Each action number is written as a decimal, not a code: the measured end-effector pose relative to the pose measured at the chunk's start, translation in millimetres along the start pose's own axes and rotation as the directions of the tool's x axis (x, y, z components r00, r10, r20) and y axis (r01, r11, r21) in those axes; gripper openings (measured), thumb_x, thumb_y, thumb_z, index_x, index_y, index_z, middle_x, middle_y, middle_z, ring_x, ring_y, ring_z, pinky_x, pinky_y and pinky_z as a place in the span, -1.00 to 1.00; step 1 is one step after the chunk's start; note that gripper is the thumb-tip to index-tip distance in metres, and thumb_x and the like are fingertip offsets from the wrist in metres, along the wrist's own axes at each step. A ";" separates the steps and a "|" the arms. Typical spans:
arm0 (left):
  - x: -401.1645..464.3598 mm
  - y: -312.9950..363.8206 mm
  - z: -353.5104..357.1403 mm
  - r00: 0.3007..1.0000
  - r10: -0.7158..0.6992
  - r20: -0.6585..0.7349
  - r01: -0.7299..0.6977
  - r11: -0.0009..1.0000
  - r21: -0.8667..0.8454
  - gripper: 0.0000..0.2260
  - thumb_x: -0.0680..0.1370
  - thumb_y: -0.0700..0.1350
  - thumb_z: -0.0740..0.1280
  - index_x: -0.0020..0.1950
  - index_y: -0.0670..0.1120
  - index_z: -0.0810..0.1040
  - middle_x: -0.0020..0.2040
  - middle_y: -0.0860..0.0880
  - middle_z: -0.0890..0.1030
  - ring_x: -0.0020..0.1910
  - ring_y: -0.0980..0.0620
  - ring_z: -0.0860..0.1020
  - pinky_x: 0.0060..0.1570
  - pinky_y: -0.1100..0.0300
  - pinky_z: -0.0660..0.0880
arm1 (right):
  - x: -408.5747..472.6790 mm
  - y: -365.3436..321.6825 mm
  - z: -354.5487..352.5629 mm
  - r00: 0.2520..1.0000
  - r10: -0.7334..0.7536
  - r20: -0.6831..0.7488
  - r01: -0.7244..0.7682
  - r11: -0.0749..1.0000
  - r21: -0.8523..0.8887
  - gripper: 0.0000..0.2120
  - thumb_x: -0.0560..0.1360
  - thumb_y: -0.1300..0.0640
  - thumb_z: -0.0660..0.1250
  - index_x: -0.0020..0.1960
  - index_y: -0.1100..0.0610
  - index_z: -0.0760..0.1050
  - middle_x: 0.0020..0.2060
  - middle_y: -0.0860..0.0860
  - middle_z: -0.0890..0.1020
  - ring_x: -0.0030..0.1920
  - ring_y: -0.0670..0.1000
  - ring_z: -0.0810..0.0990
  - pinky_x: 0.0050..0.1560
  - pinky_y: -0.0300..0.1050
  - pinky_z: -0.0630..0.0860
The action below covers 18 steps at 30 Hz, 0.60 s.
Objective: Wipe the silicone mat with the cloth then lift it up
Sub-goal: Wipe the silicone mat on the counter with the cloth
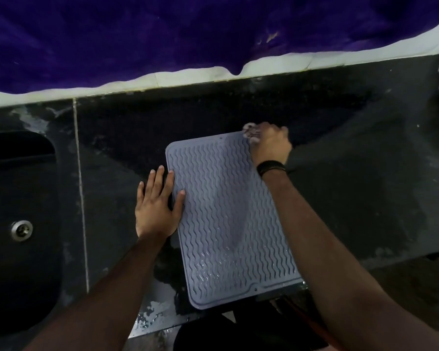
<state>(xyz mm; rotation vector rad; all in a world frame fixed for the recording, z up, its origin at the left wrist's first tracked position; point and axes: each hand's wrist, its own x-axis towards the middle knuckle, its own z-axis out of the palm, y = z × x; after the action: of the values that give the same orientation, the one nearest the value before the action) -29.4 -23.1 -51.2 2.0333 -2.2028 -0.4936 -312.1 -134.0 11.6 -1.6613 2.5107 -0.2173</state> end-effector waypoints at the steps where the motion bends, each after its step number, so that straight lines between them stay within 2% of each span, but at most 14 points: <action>1: -0.1 0.2 -0.3 1.000 0.001 -0.001 -0.001 1.000 -0.004 -0.40 0.69 0.26 -0.05 0.69 0.04 0.09 0.69 0.00 0.04 0.67 0.04 -0.08 0.63 -0.04 -0.13 | -7.9 -17.3 3.6 0.999 -0.043 0.028 0.043 0.999 0.002 -0.76 0.45 0.14 0.40 0.09 0.15 0.52 -0.02 0.13 0.61 0.11 0.17 0.50 -0.23 0.00 0.50; 4: 0.5 1.0 -0.5 1.000 0.006 -0.006 -0.007 1.000 -0.006 -0.40 0.69 0.25 -0.04 0.69 0.02 0.11 0.69 -0.01 0.05 0.67 0.03 -0.06 0.63 -0.06 -0.11 | -31.9 -54.7 13.3 0.969 -0.224 0.104 0.220 0.974 0.049 -0.68 0.42 0.15 0.41 0.16 0.14 0.50 0.04 0.11 0.59 0.16 0.17 0.48 -0.11 0.04 0.54; 7: -0.1 1.2 -1.1 1.000 0.006 -0.003 -0.006 1.000 -0.001 -0.40 0.69 0.25 -0.04 0.69 0.02 0.11 0.69 -0.01 0.05 0.67 0.03 -0.06 0.63 -0.06 -0.10 | -29.5 -42.9 8.8 0.947 -0.307 0.092 0.303 0.951 0.053 -0.63 0.39 0.14 0.43 0.18 0.11 0.51 0.04 0.09 0.60 0.18 0.16 0.46 -0.02 0.04 0.52; 9: -0.5 1.4 -1.3 1.000 0.003 -0.001 -0.003 1.000 -0.001 -0.39 0.69 0.26 -0.05 0.69 0.02 0.10 0.69 0.00 0.04 0.67 0.03 -0.06 0.63 -0.06 -0.11 | -14.7 -16.2 3.8 0.957 -0.281 0.075 0.281 0.960 0.010 -0.71 0.42 0.18 0.36 0.14 0.10 0.52 0.00 0.09 0.62 0.13 0.16 0.49 -0.05 0.04 0.54; 12: -0.4 1.9 -2.5 1.000 0.001 0.005 -0.001 1.000 0.000 -0.39 0.69 0.26 -0.06 0.69 0.03 0.09 0.69 -0.01 0.03 0.67 0.03 -0.08 0.63 -0.06 -0.12 | 10.2 25.2 -4.5 0.987 -0.160 0.023 0.161 0.986 -0.043 -0.76 0.43 0.16 0.37 0.10 0.16 0.53 -0.06 0.16 0.62 0.09 0.22 0.49 -0.19 0.07 0.53; 15: -1.0 1.8 -3.4 1.000 0.008 -0.002 -0.008 1.000 -0.012 -0.40 0.69 0.25 -0.05 0.69 0.02 0.09 0.69 -0.02 0.04 0.67 0.02 -0.06 0.63 -0.07 -0.10 | 24.2 44.4 -10.7 0.999 -0.044 0.015 0.045 0.996 -0.075 -0.74 0.46 0.10 0.39 0.11 0.16 0.54 -0.03 0.18 0.62 0.13 0.23 0.47 -0.17 0.07 0.51; 18: -1.5 1.9 -3.3 1.000 0.016 -0.018 -0.016 1.000 -0.017 -0.40 0.69 0.24 -0.03 0.69 0.02 0.11 0.69 -0.03 0.06 0.67 0.01 -0.04 0.63 -0.08 -0.09 | 20.0 31.9 -9.4 1.000 -0.009 0.018 0.011 0.995 -0.096 -0.72 0.44 0.07 0.41 0.09 0.18 0.53 -0.02 0.17 0.61 0.15 0.22 0.46 -0.17 0.06 0.51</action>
<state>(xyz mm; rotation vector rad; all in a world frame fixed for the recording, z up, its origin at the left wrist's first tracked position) -30.1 -22.1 -47.3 2.0023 -2.1958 -0.4890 -350.4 -139.7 14.3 -1.7027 2.5384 -0.0840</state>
